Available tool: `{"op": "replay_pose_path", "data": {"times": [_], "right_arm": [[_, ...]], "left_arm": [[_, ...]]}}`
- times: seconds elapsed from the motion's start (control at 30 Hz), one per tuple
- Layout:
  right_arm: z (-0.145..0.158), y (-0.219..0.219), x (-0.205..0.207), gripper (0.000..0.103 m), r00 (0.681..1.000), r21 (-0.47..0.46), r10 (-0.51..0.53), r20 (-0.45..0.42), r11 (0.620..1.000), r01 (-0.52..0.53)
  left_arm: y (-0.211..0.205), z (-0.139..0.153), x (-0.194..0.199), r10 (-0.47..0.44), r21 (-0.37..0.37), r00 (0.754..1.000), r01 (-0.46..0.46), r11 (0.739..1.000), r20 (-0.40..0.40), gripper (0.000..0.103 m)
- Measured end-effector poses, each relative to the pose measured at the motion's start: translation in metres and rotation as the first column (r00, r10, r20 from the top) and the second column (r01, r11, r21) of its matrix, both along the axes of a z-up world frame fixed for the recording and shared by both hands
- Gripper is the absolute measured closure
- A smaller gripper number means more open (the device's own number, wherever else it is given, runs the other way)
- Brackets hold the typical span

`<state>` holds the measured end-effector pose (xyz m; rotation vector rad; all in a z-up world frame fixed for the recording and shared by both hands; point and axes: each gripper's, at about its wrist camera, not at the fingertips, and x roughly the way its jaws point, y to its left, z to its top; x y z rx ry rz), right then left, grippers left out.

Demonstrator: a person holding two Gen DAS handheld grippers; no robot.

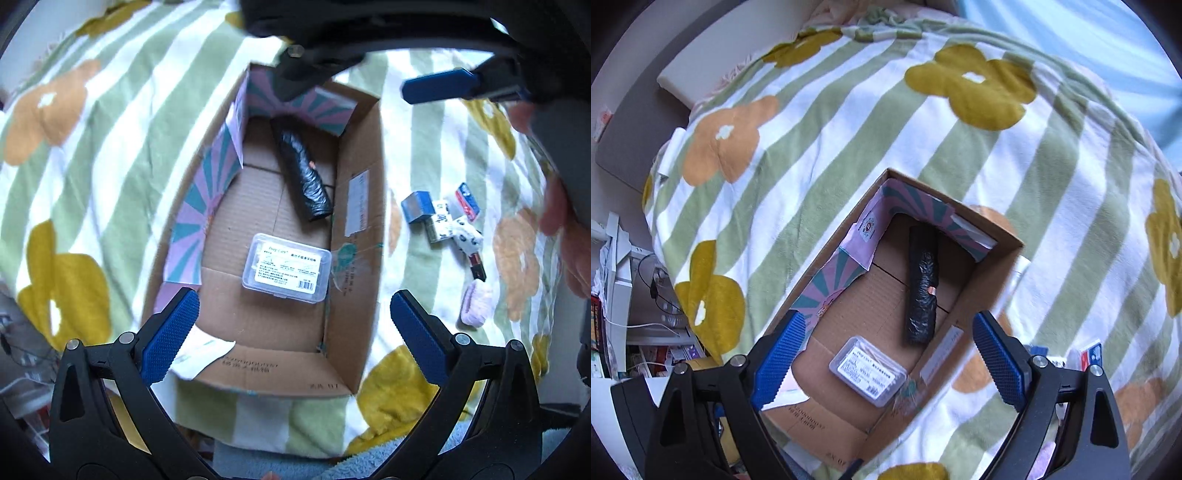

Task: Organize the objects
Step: 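Withdraw both tools from the box back toward the remaining items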

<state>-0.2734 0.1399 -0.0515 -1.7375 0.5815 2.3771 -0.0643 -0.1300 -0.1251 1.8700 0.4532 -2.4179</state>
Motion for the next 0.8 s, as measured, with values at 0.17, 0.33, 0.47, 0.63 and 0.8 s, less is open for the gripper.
{"op": "replay_pose_path", "data": {"times": [0.17, 0.33, 0.47, 0.63, 0.8], "right_arm": [[0.035, 0.003, 0.041, 0.013, 0.998, 0.03, -0.059, -0.038, 0.998, 0.06], [0.058, 0.011, 0.089, 0.013, 0.984, 0.054, -0.162, -0.068, 0.985, 0.166], [0.074, 0.02, 0.134, 0.013, 0.964, 0.069, -0.25, -0.094, 0.964, 0.257], [0.083, 0.031, 0.194, 0.013, 0.925, 0.081, -0.365, -0.105, 0.924, 0.374], [0.089, 0.039, 0.254, 0.013, 0.869, 0.128, -0.474, -0.142, 0.862, 0.491]], "left_arm": [[-0.004, 0.041, 0.02, -0.033, -0.038, 0.998, 0.031, 0.999, -0.052, 0.001], [0.006, 0.066, 0.028, -0.083, -0.061, 0.992, 0.077, 0.995, -0.099, 0.001], [0.019, 0.082, 0.032, -0.132, -0.074, 0.981, 0.122, 0.99, -0.139, 0.001], [0.044, 0.1, 0.03, -0.2, -0.095, 0.962, 0.185, 0.978, -0.186, 0.001], [0.075, 0.114, 0.031, -0.271, -0.103, 0.936, 0.253, 0.962, -0.224, 0.001]]}}
